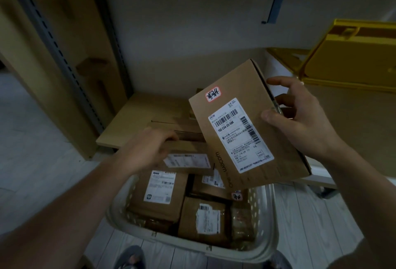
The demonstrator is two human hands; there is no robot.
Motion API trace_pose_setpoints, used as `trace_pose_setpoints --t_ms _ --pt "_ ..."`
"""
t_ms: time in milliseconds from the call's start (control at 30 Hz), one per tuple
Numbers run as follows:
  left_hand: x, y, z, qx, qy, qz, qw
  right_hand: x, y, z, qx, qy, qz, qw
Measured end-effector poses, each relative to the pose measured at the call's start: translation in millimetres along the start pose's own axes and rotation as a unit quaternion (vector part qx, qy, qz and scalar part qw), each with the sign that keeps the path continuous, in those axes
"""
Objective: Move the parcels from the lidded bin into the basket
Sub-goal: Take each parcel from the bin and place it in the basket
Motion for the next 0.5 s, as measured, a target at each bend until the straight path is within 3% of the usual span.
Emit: trace_pose_setpoints --t_ms 267,500 --pt "-0.9 -10.0 15.2 0.113 -0.083 -0.069 0.988 2.0 -3.7 -1.5 -0.043 0.004 -0.018 0.999" --pt "-4.3 -10.8 17.0 0.103 -0.084 -0.062 0.989 5.8 -5.3 1.9 -0.093 0.014 -0.023 0.995"
Point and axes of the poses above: each hand's wrist, its own y-axis away from the middle knuckle, its own z-axis out of the palm, x = y × z, the point moved 2 cm from there along -y, towards the middle knuckle, and after that the axes turned 1 degree about -y, right-handed, at the moved point
